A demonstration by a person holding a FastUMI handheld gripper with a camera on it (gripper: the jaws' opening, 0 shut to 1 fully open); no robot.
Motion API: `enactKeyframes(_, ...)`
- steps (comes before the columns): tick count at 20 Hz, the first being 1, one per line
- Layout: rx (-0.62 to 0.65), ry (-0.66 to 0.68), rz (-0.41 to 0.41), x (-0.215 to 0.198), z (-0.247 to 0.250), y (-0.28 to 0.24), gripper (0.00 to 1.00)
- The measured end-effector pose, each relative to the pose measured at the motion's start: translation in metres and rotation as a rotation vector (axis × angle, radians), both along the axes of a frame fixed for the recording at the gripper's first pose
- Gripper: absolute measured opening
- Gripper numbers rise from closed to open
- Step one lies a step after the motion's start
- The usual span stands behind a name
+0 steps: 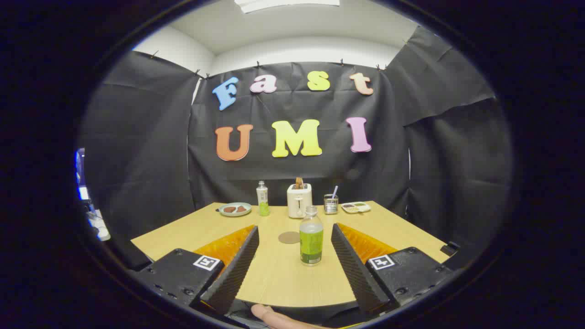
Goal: Take the bottle from table, then pour the juice into the cup, finally place the bottle on the coaster
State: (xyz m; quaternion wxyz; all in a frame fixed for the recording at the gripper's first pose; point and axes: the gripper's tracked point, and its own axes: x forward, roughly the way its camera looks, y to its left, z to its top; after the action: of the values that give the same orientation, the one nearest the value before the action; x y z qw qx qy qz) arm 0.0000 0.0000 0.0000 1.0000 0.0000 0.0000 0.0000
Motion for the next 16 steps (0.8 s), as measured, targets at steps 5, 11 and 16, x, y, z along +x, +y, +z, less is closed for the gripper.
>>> enactKeyframes(5,-0.012,0.000,0.001,-0.004,-0.003,0.008,1.00)
enactKeyframes(11,-0.007,0.023,0.004,-0.004,-0.007,0.008,1.00)
enactKeyframes(16,-0.004,0.020,-0.006,-0.005,-0.008,0.002,1.00)
